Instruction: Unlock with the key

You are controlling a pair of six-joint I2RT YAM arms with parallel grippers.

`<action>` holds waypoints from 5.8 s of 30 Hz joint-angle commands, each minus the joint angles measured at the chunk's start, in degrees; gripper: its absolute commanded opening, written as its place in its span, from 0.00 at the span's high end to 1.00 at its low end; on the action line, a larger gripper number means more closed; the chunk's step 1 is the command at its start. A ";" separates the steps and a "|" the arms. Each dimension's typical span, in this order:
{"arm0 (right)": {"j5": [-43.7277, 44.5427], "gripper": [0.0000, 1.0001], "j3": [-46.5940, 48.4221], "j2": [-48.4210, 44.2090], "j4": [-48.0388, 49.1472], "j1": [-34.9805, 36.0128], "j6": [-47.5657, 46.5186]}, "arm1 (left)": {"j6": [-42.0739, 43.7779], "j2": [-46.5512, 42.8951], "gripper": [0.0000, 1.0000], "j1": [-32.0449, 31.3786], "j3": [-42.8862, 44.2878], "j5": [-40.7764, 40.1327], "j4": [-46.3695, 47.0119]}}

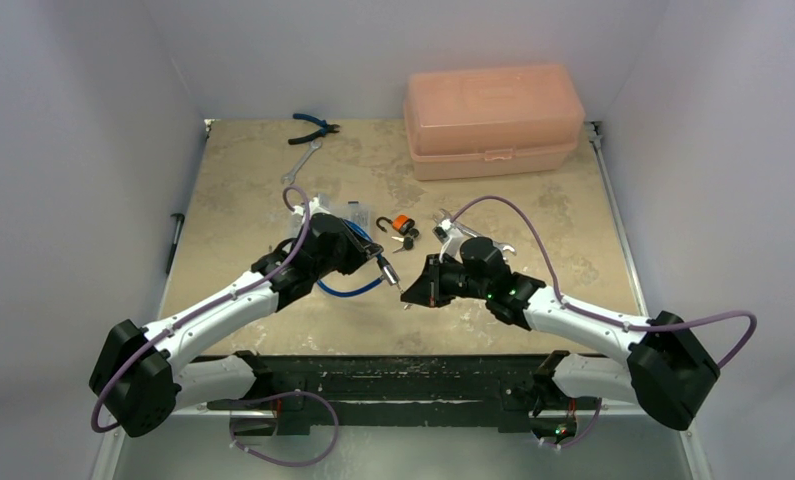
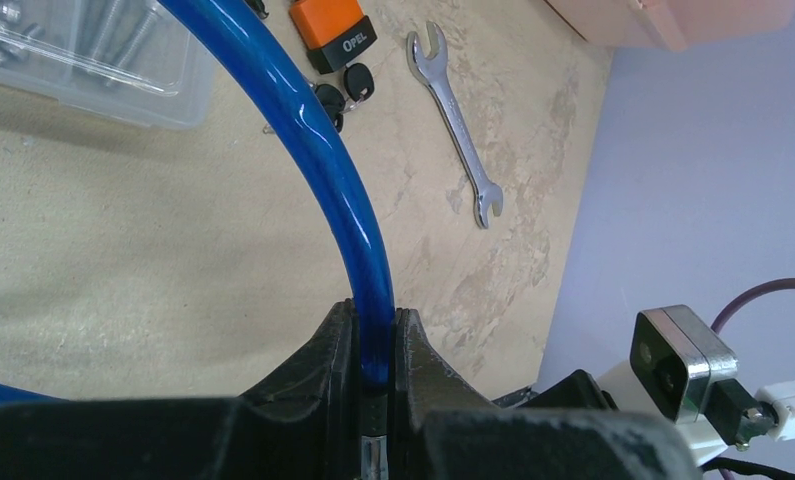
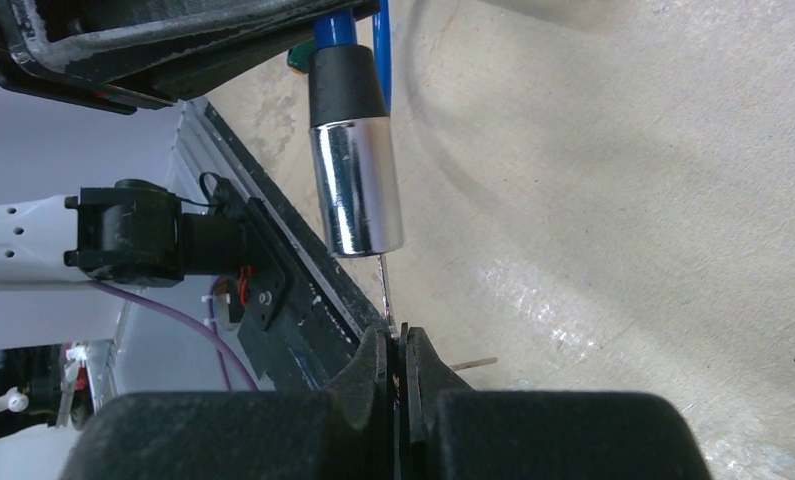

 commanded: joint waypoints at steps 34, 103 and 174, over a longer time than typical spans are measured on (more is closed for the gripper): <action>1.51 1.00 4.92 0.52 3.41 0.03 -1.59 | -0.33 -1.96 1.00 0.29 -0.41 1.72 3.89; 7.10 1.00 14.62 -0.31 5.10 -0.01 -3.09 | 3.87 -1.02 1.00 -1.78 2.70 10.92 7.09; -34.35 1.00 9.61 4.93 83.00 -12.02 44.69 | 8.21 -11.72 1.00 -4.52 -9.08 37.21 66.47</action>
